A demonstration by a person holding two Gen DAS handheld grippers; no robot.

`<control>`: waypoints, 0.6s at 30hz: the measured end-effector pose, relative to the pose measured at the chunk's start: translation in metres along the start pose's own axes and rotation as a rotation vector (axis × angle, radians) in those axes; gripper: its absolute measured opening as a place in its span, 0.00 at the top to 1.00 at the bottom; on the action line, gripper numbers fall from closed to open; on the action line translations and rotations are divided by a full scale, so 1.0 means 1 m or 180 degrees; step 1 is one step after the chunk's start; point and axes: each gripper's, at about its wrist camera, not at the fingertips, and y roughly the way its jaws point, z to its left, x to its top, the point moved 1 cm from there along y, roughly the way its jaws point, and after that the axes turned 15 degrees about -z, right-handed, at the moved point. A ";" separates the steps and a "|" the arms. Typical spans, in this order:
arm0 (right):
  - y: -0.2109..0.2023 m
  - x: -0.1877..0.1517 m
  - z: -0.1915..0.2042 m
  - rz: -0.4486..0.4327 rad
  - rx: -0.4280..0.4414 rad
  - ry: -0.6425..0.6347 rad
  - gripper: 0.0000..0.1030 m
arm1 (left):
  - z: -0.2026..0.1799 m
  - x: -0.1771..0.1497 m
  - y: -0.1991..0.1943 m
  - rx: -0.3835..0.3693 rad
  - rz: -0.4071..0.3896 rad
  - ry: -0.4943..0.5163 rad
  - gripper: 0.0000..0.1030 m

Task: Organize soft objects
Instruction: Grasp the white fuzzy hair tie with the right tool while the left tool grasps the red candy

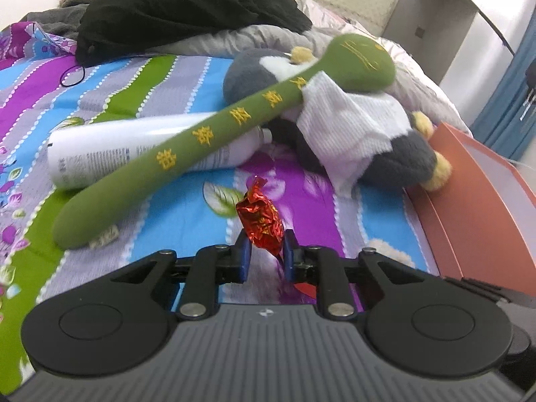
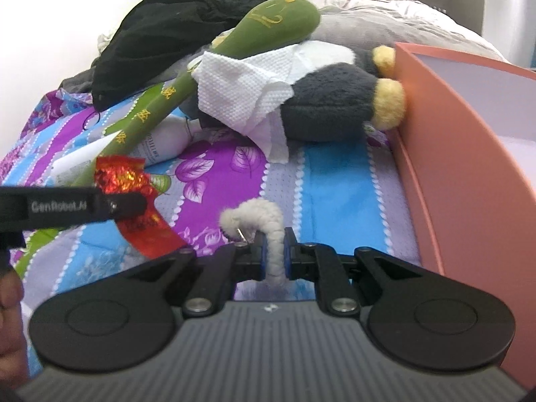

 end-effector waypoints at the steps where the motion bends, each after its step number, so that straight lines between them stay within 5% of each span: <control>1: -0.005 0.000 0.000 -0.0004 -0.0012 0.0000 0.87 | -0.002 -0.001 -0.005 -0.0008 0.0017 0.0016 0.78; 18: -0.103 0.003 -0.017 -0.0071 -0.0095 0.0068 0.87 | -0.037 -0.010 -0.101 -0.0165 0.0214 0.0163 0.78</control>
